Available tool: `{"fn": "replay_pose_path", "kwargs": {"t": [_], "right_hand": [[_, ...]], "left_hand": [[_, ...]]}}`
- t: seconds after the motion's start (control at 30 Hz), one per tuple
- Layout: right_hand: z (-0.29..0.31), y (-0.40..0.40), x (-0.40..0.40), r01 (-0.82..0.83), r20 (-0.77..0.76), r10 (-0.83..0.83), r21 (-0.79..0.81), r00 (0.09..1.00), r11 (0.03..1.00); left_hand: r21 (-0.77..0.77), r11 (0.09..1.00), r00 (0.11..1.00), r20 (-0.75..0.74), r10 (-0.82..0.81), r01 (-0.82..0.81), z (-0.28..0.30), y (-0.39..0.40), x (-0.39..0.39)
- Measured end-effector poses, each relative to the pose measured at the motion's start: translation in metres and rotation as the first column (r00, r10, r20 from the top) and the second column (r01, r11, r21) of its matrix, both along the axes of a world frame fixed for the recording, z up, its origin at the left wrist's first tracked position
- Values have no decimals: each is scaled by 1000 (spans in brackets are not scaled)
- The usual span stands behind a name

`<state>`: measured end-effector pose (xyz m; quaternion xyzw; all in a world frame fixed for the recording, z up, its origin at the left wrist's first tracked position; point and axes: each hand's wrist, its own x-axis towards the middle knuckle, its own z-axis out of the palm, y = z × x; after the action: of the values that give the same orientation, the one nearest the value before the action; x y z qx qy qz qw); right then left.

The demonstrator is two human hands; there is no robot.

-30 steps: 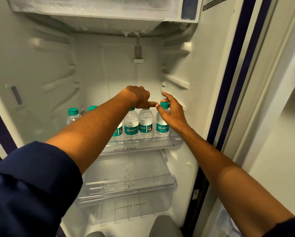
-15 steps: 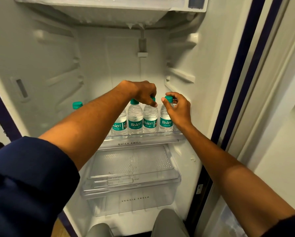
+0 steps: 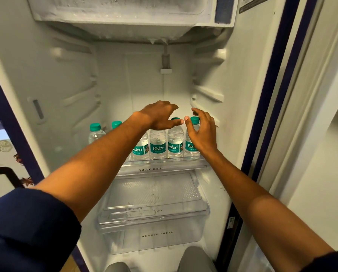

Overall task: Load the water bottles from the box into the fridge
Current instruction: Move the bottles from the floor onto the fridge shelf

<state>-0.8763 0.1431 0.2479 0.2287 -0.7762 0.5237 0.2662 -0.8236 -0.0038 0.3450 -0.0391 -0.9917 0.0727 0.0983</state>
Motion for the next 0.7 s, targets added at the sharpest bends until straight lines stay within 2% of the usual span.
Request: {"fn": "replay_pose_path", "kwargs": {"t": [0.13,0.3,0.43,0.7], "right_hand": [[12,-6,9,67,-115,-62,38,991,997],[21,-19,33,35,-291,-2,110,957,993],[9,-33,57,-32,-348,101,199,932,980],[-47,-63,116,-182,-336,299,339,893,923]], "left_hand": [[-37,998,966,-257,33,-44,-23,-8,24],[83,993,916,-388,105,-79,-52,-20,57],[139,985,890,-432,150,-99,-75,-35,92],[212,970,880,-431,198,-114,-127,-46,162]]}}
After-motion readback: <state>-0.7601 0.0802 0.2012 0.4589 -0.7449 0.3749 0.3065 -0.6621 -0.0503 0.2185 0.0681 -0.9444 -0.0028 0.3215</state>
